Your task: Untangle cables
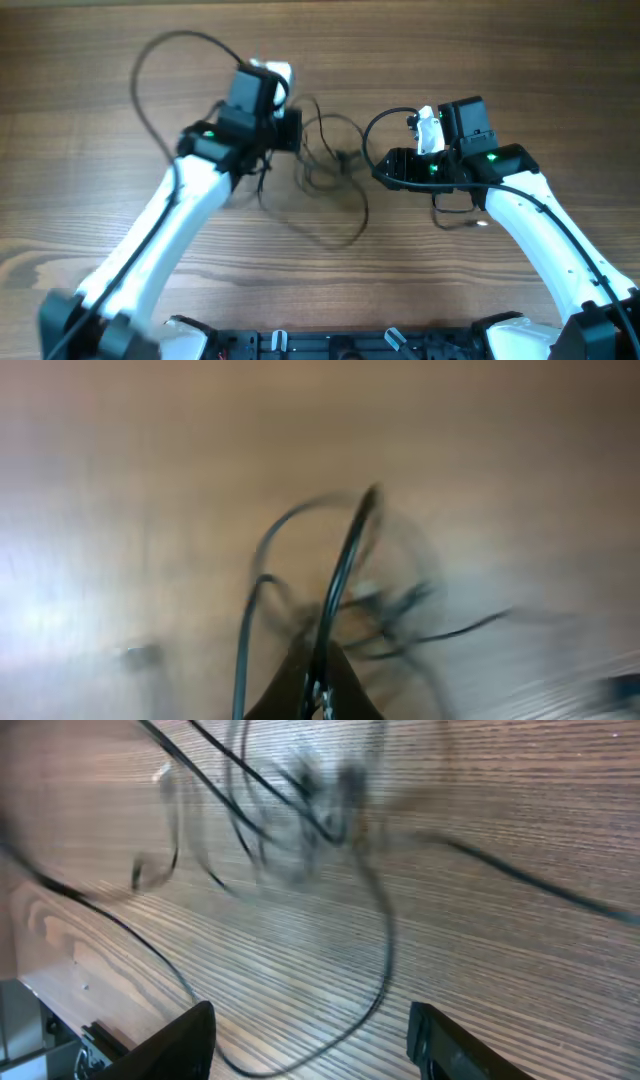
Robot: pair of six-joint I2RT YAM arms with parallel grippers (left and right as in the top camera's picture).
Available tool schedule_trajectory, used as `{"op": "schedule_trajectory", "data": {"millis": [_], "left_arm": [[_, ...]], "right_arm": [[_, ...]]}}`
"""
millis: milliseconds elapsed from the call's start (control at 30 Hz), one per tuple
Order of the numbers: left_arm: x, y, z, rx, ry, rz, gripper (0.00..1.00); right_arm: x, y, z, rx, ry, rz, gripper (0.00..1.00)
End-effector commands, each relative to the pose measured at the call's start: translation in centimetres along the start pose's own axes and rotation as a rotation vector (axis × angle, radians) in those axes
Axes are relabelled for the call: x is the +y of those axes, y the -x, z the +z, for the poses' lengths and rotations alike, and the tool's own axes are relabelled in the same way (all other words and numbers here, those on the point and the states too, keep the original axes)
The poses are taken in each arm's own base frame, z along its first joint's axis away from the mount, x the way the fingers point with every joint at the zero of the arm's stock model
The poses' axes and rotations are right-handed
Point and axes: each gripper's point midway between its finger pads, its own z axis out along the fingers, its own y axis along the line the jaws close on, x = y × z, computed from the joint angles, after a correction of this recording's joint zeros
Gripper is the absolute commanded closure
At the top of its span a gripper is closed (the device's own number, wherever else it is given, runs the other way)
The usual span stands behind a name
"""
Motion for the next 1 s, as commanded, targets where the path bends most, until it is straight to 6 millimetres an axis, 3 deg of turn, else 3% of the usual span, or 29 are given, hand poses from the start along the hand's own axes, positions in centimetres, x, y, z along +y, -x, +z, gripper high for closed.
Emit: {"op": "schedule_trajectory", "data": {"millis": [0,100,167,367,600,967], "left_arm": [[-4.0,7.0,-7.7,-0.251,-0.233,-0.103,0.96],[-6.0,9.6,-11.8,-0.358,-0.414,-0.150,0.96],[-6.3,10.4,-13.1,-0.387,-0.468,-0.186,0.96],[-6.3,9.8,-12.5,-0.338,-0.485,-0.235,0.96],[-8.1,9.1,-12.9,-0.277,-0.595,-0.247,0.96],[-8.1,9.4,-13.0,-0.286,-0.599,-0.248,0.96]], "right_arm": [[0.3,0.3,0.1,-0.002,0.007,-0.002,0.35],[1.3,0.2,0.1,0.008,0.063,-0.008,0.34],[2.8,0.2,-0.1,0.017,0.145,-0.023,0.33],[8.4,0.9,-1.8,0.010,0.464,-0.127,0.32],[9.0,1.9,-2.1,-0.025,0.488,-0.118,0.30],[13.6,-1.9,-1.0,0.066,0.573,-0.297,0.30]]}}
